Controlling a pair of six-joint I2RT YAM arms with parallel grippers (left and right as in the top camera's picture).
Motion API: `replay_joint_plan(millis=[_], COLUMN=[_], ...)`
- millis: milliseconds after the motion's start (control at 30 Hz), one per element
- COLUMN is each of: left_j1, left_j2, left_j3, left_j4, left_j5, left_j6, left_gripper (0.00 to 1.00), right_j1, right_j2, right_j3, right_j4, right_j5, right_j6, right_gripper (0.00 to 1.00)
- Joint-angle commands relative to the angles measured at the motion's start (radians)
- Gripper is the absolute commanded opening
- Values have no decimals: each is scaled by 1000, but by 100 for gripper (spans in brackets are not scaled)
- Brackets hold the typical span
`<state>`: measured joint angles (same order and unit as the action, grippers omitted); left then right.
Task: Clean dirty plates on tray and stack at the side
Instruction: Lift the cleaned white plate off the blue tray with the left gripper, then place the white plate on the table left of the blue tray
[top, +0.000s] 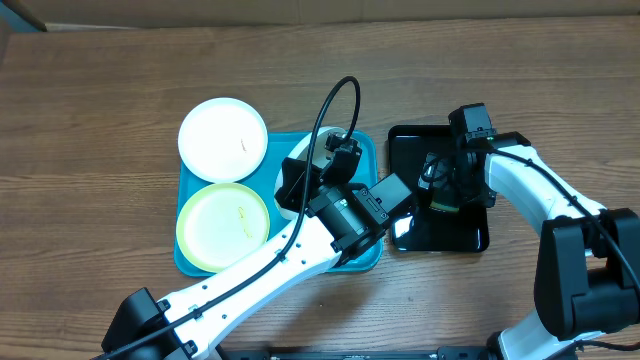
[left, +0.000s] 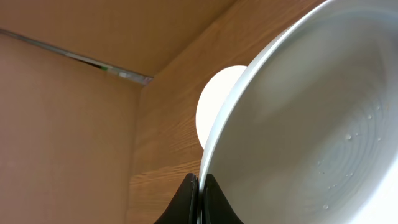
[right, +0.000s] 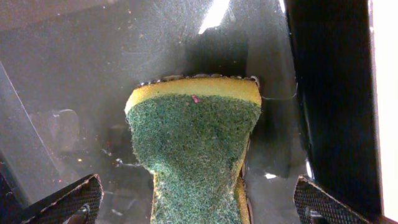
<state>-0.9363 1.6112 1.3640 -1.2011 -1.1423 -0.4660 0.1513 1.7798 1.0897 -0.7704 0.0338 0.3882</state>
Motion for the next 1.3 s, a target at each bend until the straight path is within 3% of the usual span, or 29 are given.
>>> replay_joint_plan(millis=[0, 267, 467, 633, 800, 967, 1100, 1267], left_j1=[-1, 5, 154, 428, 793, 1142, 1380, 1588], left_j2=[4, 3, 3, -7, -14, -13, -13, -12], left_j3=[7, 7, 7, 8, 8, 8, 8, -3], left_j4=[4, 11, 64, 88, 138, 206, 228, 266], left_j5=[-44, 5, 360, 648, 981, 1228, 1311, 1287], left_j6=[-44, -128, -137, -127, 14, 75, 77, 78], left_gripper=[4, 4, 4, 4, 5, 4, 4, 4], right_j1=[-3, -3, -3, -3, -3, -3, -3, -3], right_j2=[6, 6, 6, 6, 6, 6, 6, 6], right_j3=[-9, -9, -9, -9, -9, -9, -9, -9], right_j4=[4, 5, 7, 7, 7, 7, 7, 7], right_j5=[10, 10, 10, 10, 10, 10, 10, 10], right_j6=[0, 0, 0, 0, 0, 0, 0, 0], right_gripper=[100, 100, 100, 100, 100, 100, 100, 100])
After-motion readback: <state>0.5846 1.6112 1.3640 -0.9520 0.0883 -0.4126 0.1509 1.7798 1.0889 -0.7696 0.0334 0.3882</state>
